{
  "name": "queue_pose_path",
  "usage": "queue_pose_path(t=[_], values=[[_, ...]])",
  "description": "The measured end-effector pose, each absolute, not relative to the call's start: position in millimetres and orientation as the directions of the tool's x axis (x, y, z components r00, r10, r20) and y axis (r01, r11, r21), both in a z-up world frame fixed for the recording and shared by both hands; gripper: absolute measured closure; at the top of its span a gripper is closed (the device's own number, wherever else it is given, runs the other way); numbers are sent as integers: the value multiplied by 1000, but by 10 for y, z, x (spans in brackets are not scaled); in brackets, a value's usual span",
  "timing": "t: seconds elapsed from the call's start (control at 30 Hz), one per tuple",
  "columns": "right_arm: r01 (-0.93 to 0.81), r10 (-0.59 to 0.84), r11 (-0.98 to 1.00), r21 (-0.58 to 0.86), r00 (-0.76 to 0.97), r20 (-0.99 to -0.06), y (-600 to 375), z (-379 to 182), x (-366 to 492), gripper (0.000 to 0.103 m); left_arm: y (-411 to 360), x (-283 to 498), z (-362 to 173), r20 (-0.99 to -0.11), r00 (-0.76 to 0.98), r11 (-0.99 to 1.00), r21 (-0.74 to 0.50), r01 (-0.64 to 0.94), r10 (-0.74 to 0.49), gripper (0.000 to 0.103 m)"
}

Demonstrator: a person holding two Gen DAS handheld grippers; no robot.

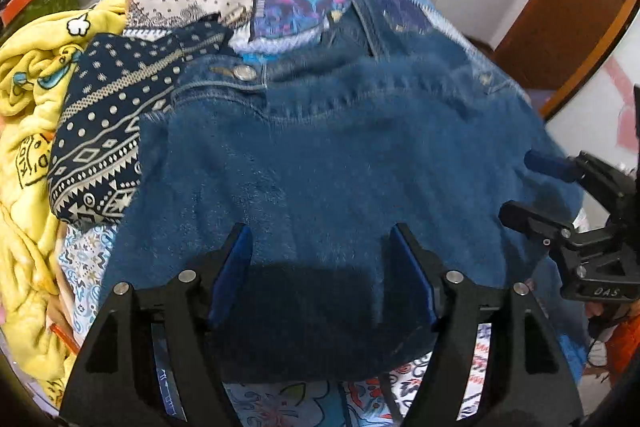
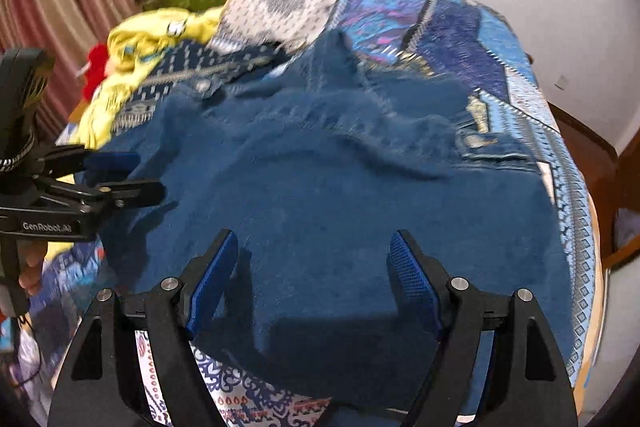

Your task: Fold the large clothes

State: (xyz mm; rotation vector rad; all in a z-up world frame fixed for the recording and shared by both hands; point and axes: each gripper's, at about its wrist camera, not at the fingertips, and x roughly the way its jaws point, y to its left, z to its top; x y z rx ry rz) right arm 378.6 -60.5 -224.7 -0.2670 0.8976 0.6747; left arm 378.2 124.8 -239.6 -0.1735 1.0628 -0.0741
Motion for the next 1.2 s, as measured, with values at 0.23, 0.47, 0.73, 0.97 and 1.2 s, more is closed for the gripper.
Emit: queue_pose_path(t=[0.23, 0.47, 0.73, 0.97, 1.2], values=[[-598, 381, 800, 60, 428, -819, -881, -2417, 3854, 22, 1438, 3584, -2449, -845, 507, 975, -219, -37, -170, 31], [-503, 309, 864, 27, 488, -816, -1378, -2391, 3886, 20, 1322, 3312, -2367, -835, 545, 997, -62, 41, -75, 31], [-412, 255, 911, 15, 535, -805, -1712, -2313, 3865, 20, 1376, 3011, -2366, -818, 575, 999, 39, 8, 27, 20], [-293, 244, 952, 93, 536, -808, -2230, -2364, 3829, 13, 1842, 2833, -2498, -841, 533, 988, 7, -155, 89, 14], [-184, 202, 976, 119, 546, -813, -2574, -2409, 3714, 11, 2427, 2603, -2735, -880, 450, 917, -41, -396, 155, 14]])
